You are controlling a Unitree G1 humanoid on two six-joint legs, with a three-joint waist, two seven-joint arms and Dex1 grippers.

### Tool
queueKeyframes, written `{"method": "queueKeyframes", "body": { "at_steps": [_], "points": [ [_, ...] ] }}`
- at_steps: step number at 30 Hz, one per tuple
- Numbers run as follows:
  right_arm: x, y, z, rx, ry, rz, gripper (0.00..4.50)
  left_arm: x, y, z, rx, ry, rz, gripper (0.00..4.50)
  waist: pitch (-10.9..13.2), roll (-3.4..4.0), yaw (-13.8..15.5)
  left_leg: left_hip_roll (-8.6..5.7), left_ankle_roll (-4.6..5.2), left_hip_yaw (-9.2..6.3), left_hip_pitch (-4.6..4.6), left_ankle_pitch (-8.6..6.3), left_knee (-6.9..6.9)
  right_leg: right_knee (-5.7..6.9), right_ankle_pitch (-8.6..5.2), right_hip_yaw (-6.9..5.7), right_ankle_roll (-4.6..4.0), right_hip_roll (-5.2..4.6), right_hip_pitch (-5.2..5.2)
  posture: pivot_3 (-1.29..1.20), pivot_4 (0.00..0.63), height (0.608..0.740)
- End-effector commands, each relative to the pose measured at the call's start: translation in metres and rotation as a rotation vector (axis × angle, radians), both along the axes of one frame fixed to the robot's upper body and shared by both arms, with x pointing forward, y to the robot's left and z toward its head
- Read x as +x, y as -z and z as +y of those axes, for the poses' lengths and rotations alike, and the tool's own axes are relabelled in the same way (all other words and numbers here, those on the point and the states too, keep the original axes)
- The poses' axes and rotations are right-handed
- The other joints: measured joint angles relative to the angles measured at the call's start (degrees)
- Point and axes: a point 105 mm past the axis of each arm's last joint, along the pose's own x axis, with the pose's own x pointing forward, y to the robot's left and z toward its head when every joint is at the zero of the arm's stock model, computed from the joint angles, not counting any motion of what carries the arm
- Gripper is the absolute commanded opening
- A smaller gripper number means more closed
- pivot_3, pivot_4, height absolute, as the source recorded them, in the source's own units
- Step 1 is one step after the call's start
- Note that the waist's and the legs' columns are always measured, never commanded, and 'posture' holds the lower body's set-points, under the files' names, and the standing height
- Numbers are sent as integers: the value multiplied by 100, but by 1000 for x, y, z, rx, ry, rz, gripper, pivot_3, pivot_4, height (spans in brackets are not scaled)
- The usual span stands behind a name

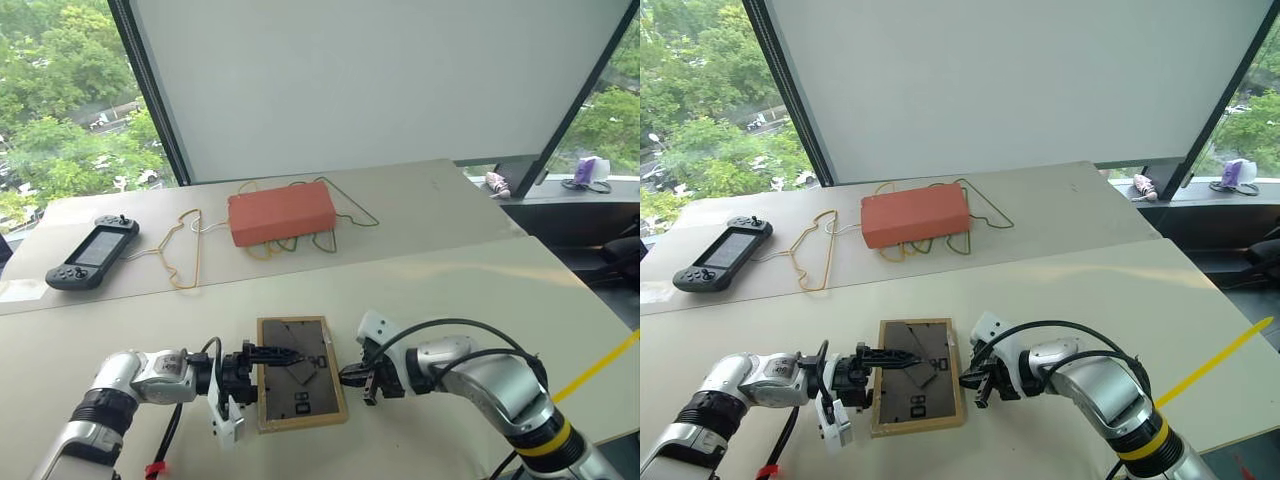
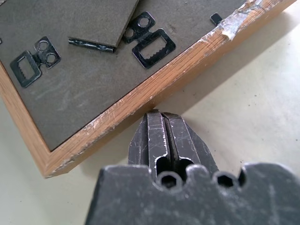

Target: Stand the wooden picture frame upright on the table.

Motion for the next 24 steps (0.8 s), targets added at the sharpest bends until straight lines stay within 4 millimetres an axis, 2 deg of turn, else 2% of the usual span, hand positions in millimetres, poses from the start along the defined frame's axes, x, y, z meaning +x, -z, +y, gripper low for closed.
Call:
{"method": "queueKeyframes", "body": {
  "at_steps": [1, 4, 10, 12, 15, 21, 22, 23, 24],
  "points": [
    [5, 3, -13, -18, 46, 9, 0, -10, -8, 11, -38, 5, 12, 4408, 0, 0, -12, 0, 0, 0, 0, 0, -1, 0, 0, 0, 0, 0, -1, 0, 150, 740],
    [9, 4, -20, -27, 70, 6, 0, -19, -9, 26, -15, 0, 33, 4408, 1, 0, -13, 1, 0, 0, -2, 0, -3, 0, 0, -1, 0, -1, -4, 0, 150, 740],
    [7, 5, -19, -21, 65, 11, 0, -26, -4, 39, 35, -31, 65, 4408, 1, 2, 35, -1, -2, -1, -6, 1, 0, 2, -1, -4, 2, -7, 1, 0, 150, 740],
    [-1, 4, -13, -3, 32, 15, 0, -26, -2, 40, 46, -38, 70, 4408, 1, 2, 33, 0, -2, -1, -5, 1, 0, 4, -1, -5, 2, -6, 1, 0, 150, 740],
    [-23, 1, 1, 38, -58, 36, 0, -28, -6, 39, 22, -25, 68, 4408, 1, 2, 25, 0, -2, -1, -6, 1, -2, 4, -2, -5, 3, -6, -1, 0, 150, 740],
    [-17, 7, 2, 35, 7, 38, 0, -32, -6, 42, 31, -6, 82, 4408, 2, 1, -18, 0, -2, 0, -9, -1, -4, 0, -4, -7, 6, -6, -5, 0, 150, 740],
    [-15, 7, 1, 28, 19, 34, 0, -31, -7, 42, 29, -6, 83, 3892, 2, 1, -18, 1, -2, 0, -8, -1, -6, 0, -4, -7, 6, -6, -5, 0, 150, 740],
    [-14, 8, -1, 23, 27, 32, 0, -32, -6, 42, 37, -3, 84, 3731, 2, 1, -17, 1, -2, 0, -7, -1, -7, 1, -4, -8, 6, -5, -5, 0, 150, 740],
    [-13, 8, -2, 21, 30, 30, 0, -32, -6, 42, 40, 3, 83, 3354, 2, 1, -15, 1, -2, 0, -7, -1, -7, 1, -4, -7, 6, -5, -5, 0, 150, 740]
  ]
}}
